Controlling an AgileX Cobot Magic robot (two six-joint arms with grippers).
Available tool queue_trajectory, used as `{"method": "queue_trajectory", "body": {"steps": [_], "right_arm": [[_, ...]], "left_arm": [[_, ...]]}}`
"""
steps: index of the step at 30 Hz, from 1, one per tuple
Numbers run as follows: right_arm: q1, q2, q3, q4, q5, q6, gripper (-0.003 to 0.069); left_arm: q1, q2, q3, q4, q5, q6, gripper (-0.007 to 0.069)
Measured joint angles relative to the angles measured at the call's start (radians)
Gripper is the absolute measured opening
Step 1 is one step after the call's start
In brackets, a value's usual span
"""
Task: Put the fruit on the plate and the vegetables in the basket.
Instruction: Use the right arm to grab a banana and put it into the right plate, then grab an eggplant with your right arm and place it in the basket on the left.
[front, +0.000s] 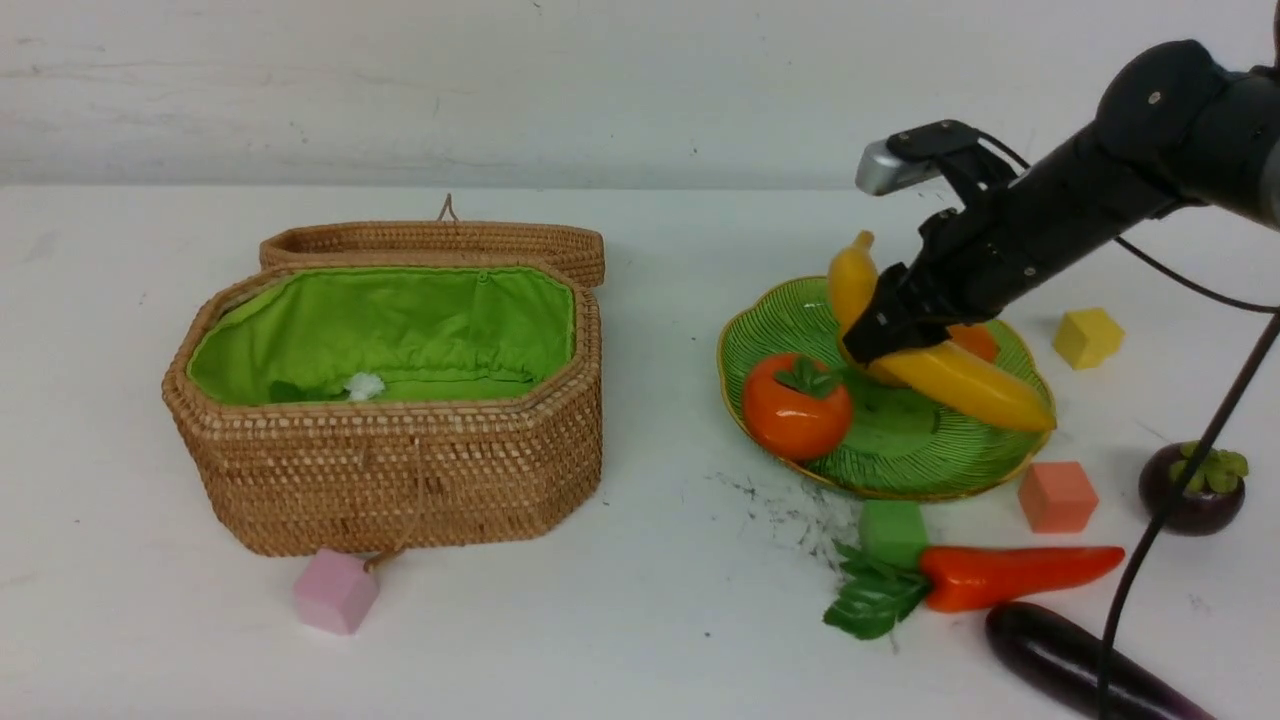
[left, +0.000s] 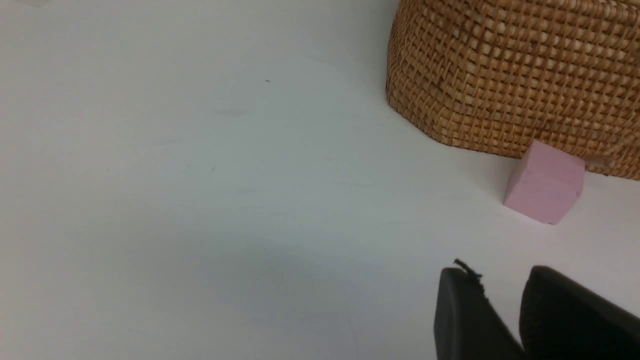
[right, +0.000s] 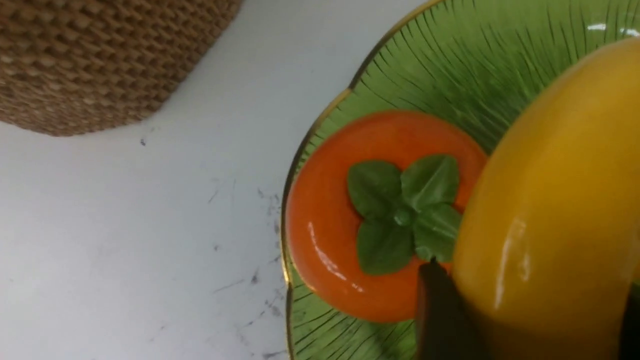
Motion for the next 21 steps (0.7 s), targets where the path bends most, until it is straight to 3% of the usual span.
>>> {"method": "queue_trajectory", "body": {"steps": [6, 11, 14, 21], "right_arm": [[0.0, 0.015, 0.0, 0.006, -0.025, 0.0, 0.0363], [0.0, 0.008, 0.0, 0.008, -0.017, 0.042, 0.06], [0.0, -0.039, 0.001, -0.025, 0.015, 0.078, 0.0673], [0.0, -0.289, 0.007, -0.221, 0.235, 0.236, 0.0648]], "left_arm": [[0.0, 0.0, 0.0, 0.0, 0.0, 0.0, 0.0183], [0.0, 0.0, 0.0, 0.0, 0.0, 0.0, 0.0188], [0.0, 0.0, 0.0, 0.0, 0.0, 0.0, 0.0192], [0.0, 0.0, 0.0, 0.0, 0.0, 0.0, 0.0199]]}}
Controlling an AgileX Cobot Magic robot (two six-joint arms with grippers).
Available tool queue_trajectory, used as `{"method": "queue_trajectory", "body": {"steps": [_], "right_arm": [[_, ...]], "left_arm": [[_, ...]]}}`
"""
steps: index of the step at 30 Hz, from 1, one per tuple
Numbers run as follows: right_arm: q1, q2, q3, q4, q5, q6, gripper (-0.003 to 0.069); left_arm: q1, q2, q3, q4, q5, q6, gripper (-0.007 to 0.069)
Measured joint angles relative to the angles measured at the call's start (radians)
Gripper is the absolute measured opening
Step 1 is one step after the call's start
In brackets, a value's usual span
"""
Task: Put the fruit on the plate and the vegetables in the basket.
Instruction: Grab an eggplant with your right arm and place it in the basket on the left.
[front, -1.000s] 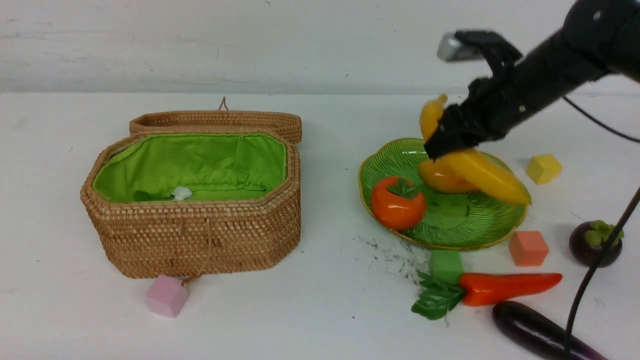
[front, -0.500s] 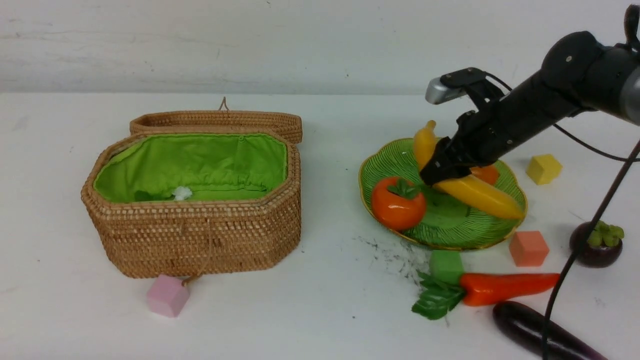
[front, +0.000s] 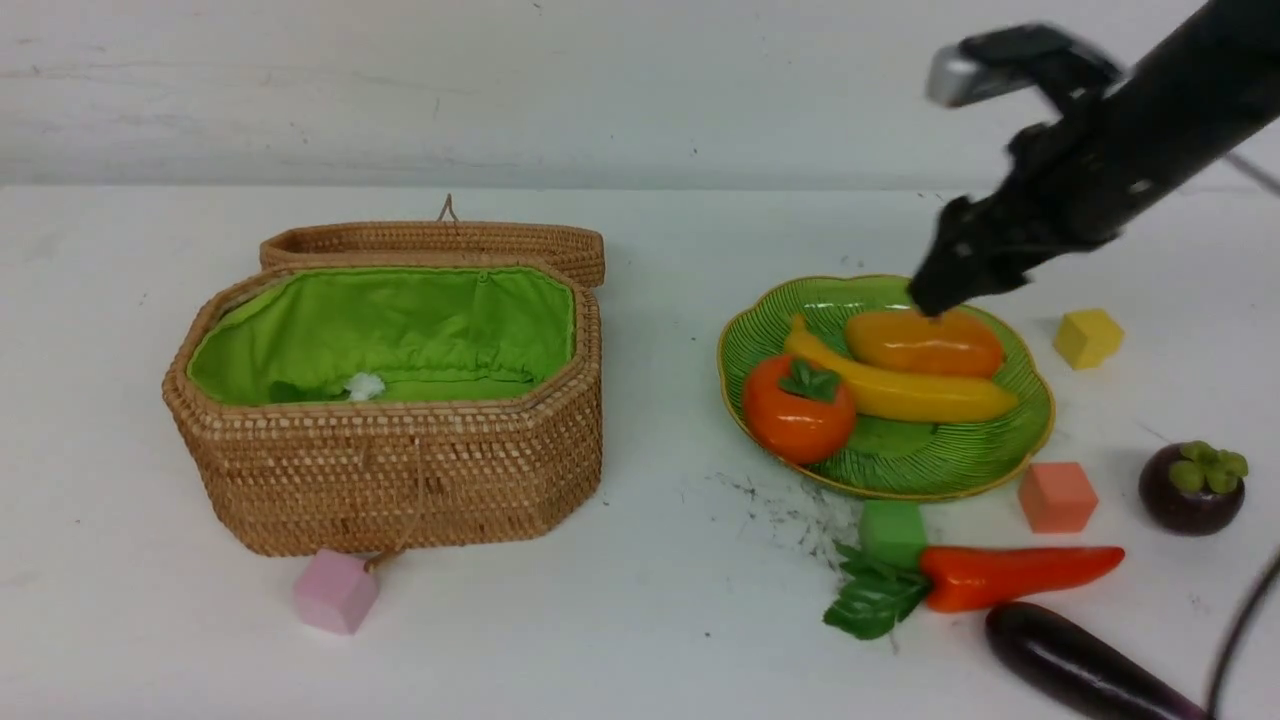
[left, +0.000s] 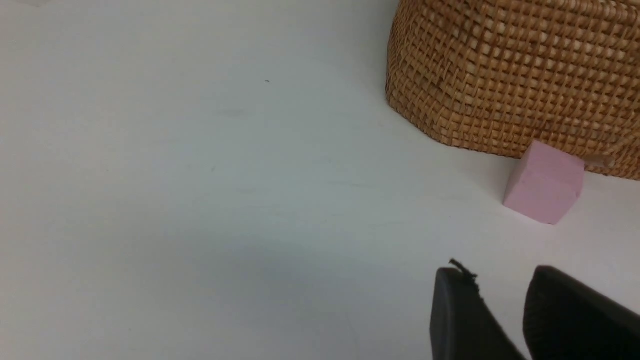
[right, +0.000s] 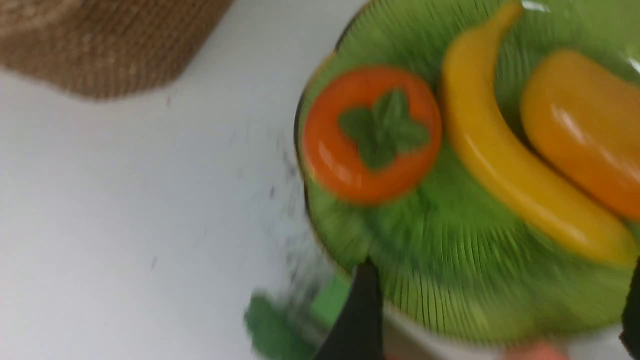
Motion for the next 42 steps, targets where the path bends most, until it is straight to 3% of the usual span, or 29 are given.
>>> {"method": "queue_trajectory", "body": {"steps": [5, 12, 15, 23, 26, 28, 29, 30, 37, 42], "right_arm": [[0.0, -0.21, 0.185, -0.029, 0.066, 0.023, 0.0603], [0.0, -0.339, 0.575, -0.096, 0.064, -0.05, 0.0592], [0.0, -0.341, 0.682, -0.127, -0.005, -0.052, 0.0592], [0.0, -0.262, 0.96, -0.162, -0.505, -0.088, 0.0585], [0.0, -0.176, 0.99, -0.166, -0.546, -0.089, 0.0537], [0.0, -0.157, 0.976, -0.163, -0.545, -0.082, 0.0502], [0.0, -0.14, 0.944, -0.155, -0.516, -0.069, 0.0421], [0.0, -0.132, 0.929, -0.143, -0.487, -0.058, 0.0389], [0.003, -0.186, 0.588, 0.027, -0.037, -0.109, 0.0394], [0.063, -0.212, 0.239, 0.248, 0.049, -0.219, 0.0394]], "left_arm": [[0.0, 0.0, 0.0, 0.0, 0.0, 0.0, 0.0205], [0.0, 0.0, 0.0, 0.0, 0.0, 0.0, 0.0211], [0.0, 0.0, 0.0, 0.0, 0.0, 0.0, 0.0216], [0.0, 0.0, 0.0, 0.0, 0.0, 0.0, 0.0221], [0.0, 0.0, 0.0, 0.0, 0.0, 0.0, 0.0225], [0.0, 0.0, 0.0, 0.0, 0.0, 0.0, 0.0226], [0.0, 0.0, 0.0, 0.0, 0.0, 0.0, 0.0228], [0.0, 0.0, 0.0, 0.0, 0.0, 0.0, 0.0229], [0.0, 0.0, 0.0, 0.0, 0.0, 0.0, 0.0237], [0.0, 0.0, 0.0, 0.0, 0.0, 0.0, 0.0239]]}}
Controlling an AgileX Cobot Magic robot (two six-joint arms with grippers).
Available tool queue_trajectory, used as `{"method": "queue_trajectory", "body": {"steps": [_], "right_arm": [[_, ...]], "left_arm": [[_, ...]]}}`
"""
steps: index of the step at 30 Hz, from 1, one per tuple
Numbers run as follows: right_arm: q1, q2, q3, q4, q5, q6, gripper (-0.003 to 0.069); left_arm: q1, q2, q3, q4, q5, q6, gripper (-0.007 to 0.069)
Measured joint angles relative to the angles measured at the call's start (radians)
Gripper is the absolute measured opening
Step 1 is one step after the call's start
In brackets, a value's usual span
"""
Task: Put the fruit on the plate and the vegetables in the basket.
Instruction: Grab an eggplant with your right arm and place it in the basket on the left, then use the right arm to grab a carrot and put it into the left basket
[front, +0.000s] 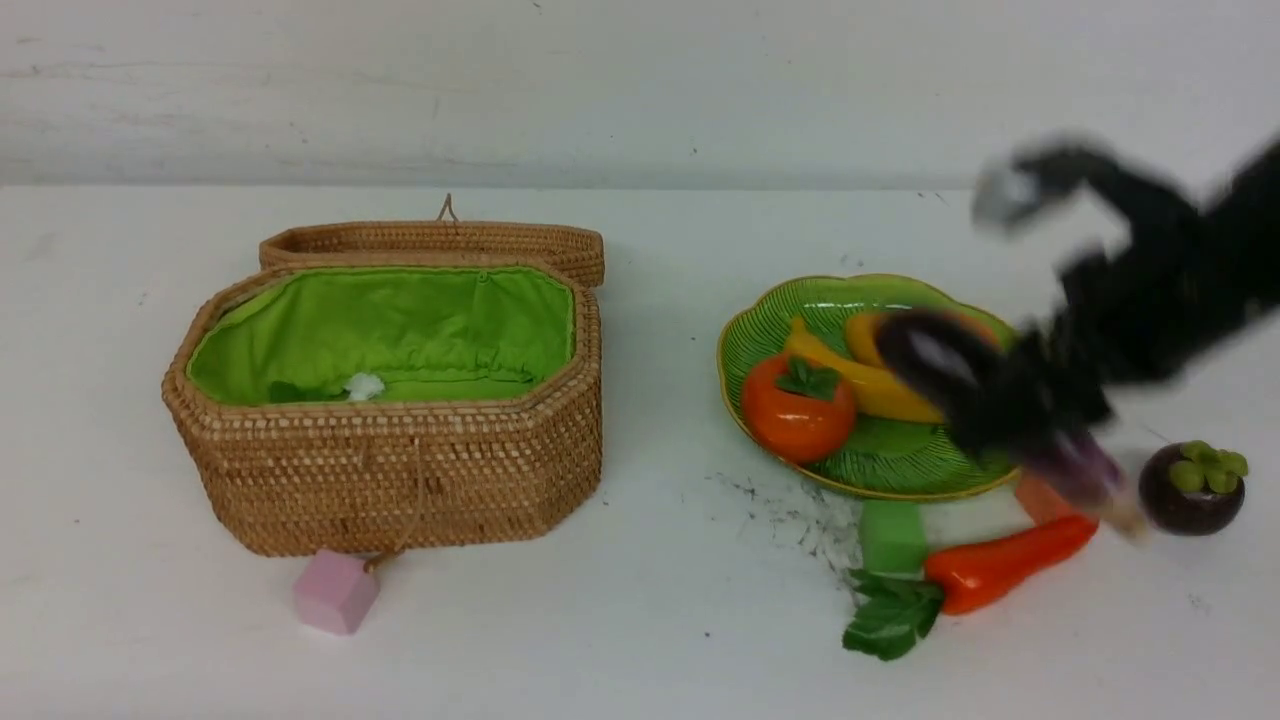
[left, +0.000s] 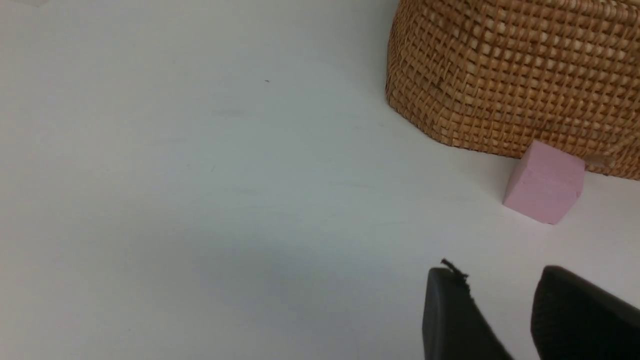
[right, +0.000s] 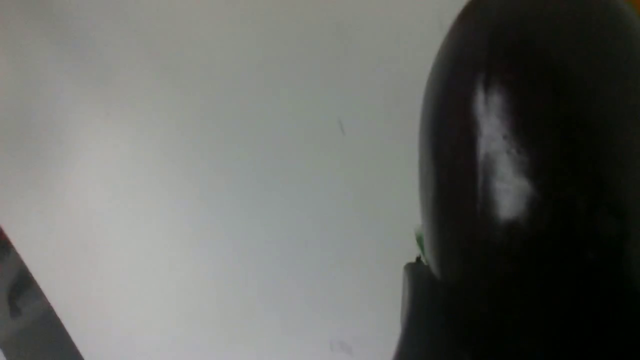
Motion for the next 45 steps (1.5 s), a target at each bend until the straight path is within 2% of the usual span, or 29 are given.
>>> {"method": "queue_trajectory", "body": {"steps": [3, 5, 8, 10, 15, 19, 23, 25, 27, 29, 32, 36, 40, 41, 44, 45], "right_arm": [[0.078, 0.029, -0.185, 0.099, -0.011, -0.007, 0.0394], [0.154, 0.094, -0.328, 0.139, -0.076, -0.002, 0.0394], [0.27, 0.234, -0.52, 0.161, -0.195, -0.014, 0.0394], [0.339, 0.333, -0.613, 0.163, -0.279, -0.069, 0.0394], [0.447, 0.576, -0.707, 0.162, -0.495, -0.206, 0.0394], [0.478, 0.684, -0.712, 0.132, -0.537, -0.227, 0.0394], [0.477, 0.705, -0.713, 0.106, -0.536, -0.179, 0.04], [0.475, 0.701, -0.715, 0.096, -0.536, -0.139, 0.0433], [0.467, 0.687, -0.718, 0.077, -0.511, -0.098, 0.0563], [0.457, 0.666, -0.718, 0.053, -0.472, -0.09, 0.0645], [0.431, 0.614, -0.718, 0.037, -0.399, -0.087, 0.0676], [0.367, 0.503, -0.701, 0.031, -0.296, -0.083, 0.0659], [0.233, 0.245, -0.547, 0.012, -0.153, -0.091, 0.0567], [0.226, 0.222, -0.536, 0.004, -0.143, -0.093, 0.0557], [0.102, 0.061, -0.306, -0.091, -0.094, -0.161, 0.0472], [0.095, 0.055, -0.292, -0.091, -0.094, -0.168, 0.0472]], "left_arm": [[0.0, 0.0, 0.0, 0.0, 0.0, 0.0, 0.0239], [0.0, 0.0, 0.0, 0.0, 0.0, 0.0, 0.0239], [0.0, 0.0, 0.0, 0.0, 0.0, 0.0, 0.0239], [0.0, 0.0, 0.0, 0.0, 0.0, 0.0, 0.0239], [0.0, 0.0, 0.0, 0.0, 0.0, 0.0, 0.0239], [0.0, 0.0, 0.002, 0.0, 0.0, 0.0, 0.0239], [0.0, 0.0, 0.002, 0.0, 0.0, 0.0, 0.0239], [0.0, 0.0, 0.002, 0.0, 0.0, 0.0, 0.0239], [0.0, 0.0, 0.002, 0.0, 0.0, 0.0, 0.0239], [0.0, 0.0, 0.002, 0.0, 0.0, 0.0, 0.0239], [0.0, 0.0, 0.002, 0.0, 0.0, 0.0, 0.0239], [0.0, 0.0, 0.002, 0.0, 0.0, 0.0, 0.0239], [0.0, 0.0, 0.002, 0.0, 0.0, 0.0, 0.0239], [0.0, 0.0, 0.002, 0.0, 0.0, 0.0, 0.0239], [0.0, 0.0, 0.002, 0.0, 0.0, 0.0, 0.0239], [0.0, 0.0, 0.002, 0.0, 0.0, 0.0, 0.0239]]}}
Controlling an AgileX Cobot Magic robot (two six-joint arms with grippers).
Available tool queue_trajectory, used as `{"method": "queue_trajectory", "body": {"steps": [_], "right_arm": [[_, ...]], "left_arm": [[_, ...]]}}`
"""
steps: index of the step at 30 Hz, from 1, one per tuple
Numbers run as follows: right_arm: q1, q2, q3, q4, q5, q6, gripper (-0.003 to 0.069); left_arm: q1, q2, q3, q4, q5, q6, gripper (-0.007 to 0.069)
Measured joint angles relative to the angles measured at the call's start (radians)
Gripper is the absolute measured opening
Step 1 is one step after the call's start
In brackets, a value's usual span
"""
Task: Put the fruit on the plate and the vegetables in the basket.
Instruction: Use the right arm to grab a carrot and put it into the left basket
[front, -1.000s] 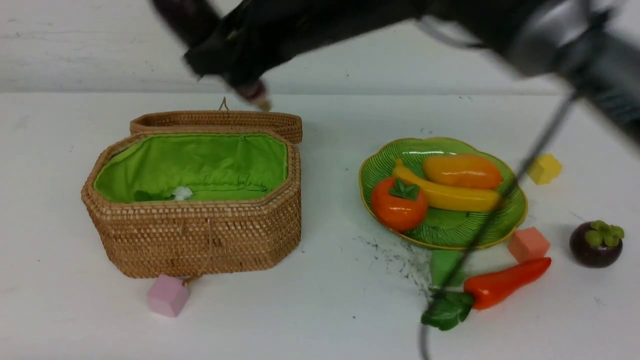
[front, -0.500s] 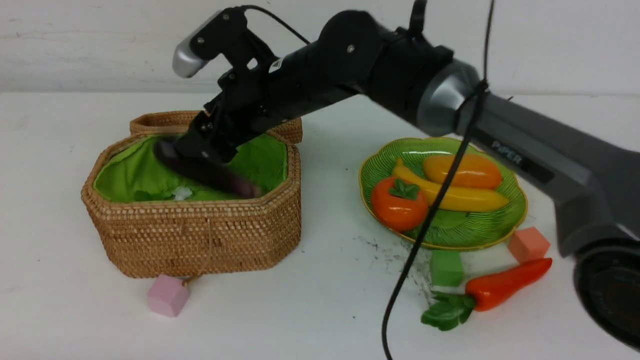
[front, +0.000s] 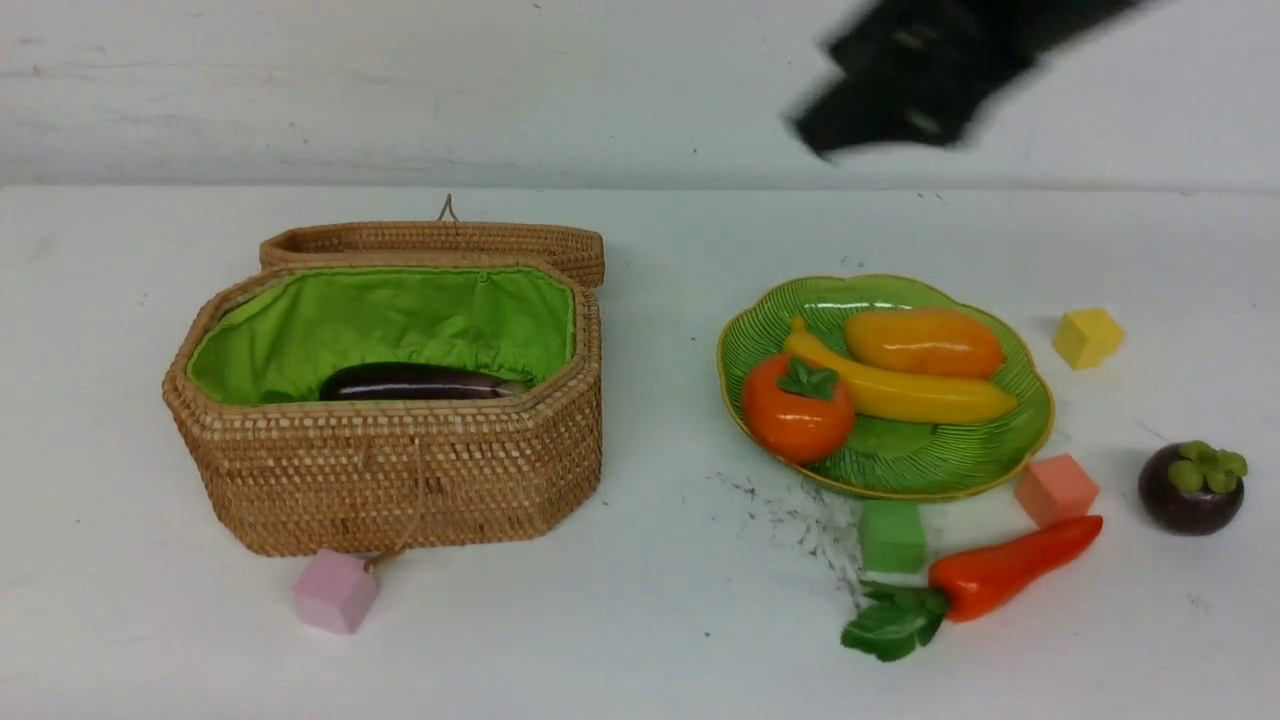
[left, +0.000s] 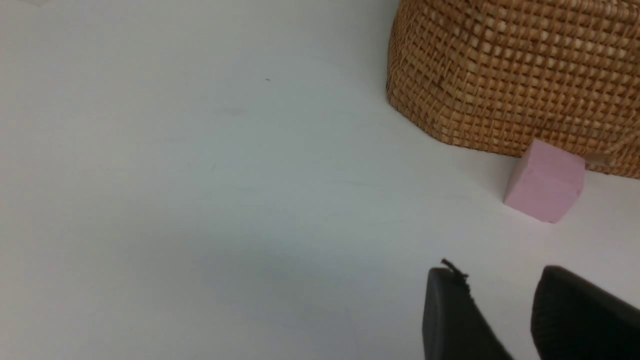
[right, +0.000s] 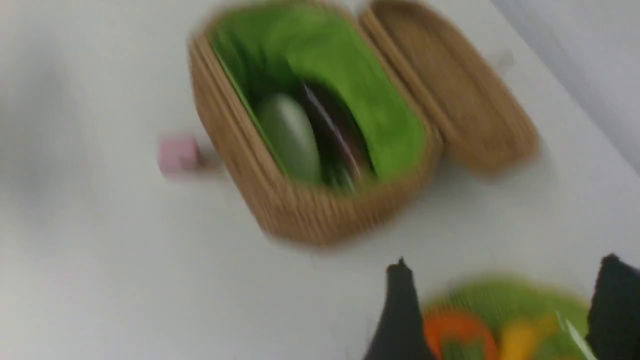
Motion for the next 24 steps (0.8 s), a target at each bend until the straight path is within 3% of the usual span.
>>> {"method": "queue_trajectory", "body": {"steps": [2, 7, 13, 18, 24], "right_arm": [[-0.058, -0.05, 0.178, -0.106, 0.008, -0.126, 0.043], [-0.068, -0.031, 0.445, -0.233, -0.026, -0.328, 0.0413], [-0.067, 0.07, 0.625, -0.253, -0.279, -0.432, 0.0454], [-0.067, 0.133, 0.643, -0.272, -0.299, -0.45, 0.052], [-0.067, 0.195, 0.643, -0.29, -0.335, -0.451, 0.054]], "left_arm": [[0.0, 0.0, 0.0, 0.0, 0.0, 0.0, 0.0239], [0.0, 0.0, 0.0, 0.0, 0.0, 0.0, 0.0239], [0.0, 0.0, 0.0, 0.0, 0.0, 0.0, 0.0239], [0.0, 0.0, 0.0, 0.0, 0.0, 0.0, 0.0239], [0.0, 0.0, 0.0, 0.0, -0.001, 0.0, 0.0239]]}}
